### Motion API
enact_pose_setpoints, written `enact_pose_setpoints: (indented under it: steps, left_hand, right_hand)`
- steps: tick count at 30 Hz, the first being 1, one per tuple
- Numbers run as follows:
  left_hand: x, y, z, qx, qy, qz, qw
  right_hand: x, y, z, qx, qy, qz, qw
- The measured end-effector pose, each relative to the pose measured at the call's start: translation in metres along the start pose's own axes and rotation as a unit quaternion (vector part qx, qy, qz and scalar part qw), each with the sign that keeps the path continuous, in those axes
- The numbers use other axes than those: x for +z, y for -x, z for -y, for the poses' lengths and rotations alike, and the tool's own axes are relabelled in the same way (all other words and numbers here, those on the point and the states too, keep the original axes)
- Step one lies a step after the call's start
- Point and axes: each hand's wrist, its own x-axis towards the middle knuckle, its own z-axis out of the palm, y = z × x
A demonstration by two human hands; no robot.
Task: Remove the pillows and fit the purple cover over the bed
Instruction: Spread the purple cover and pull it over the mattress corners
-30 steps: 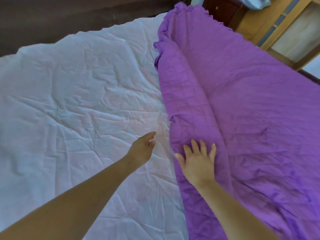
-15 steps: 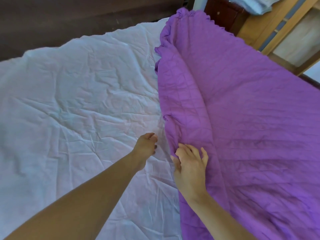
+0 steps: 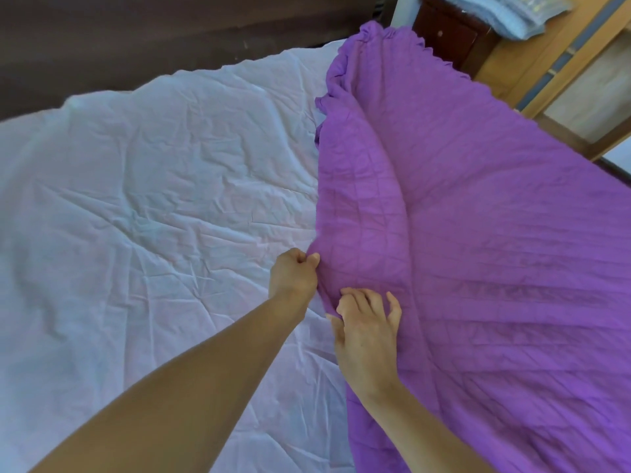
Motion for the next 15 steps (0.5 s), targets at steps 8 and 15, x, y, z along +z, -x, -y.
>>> enact_pose_setpoints:
  steps: [8, 15]
  left_hand:
    - [-0.071, 0.013, 0.015, 0.127, -0.110, -0.141, 0.976]
    - [-0.110, 0.054, 0.045, 0.287, -0.100, -0.102, 0.947]
  right_hand:
    - [-0.007, -0.027, 0.043, 0.041, -0.203, 0.052, 0.977]
    - [-0.013, -0.103, 0.107, 0.235, -0.351, 0.255, 0.869]
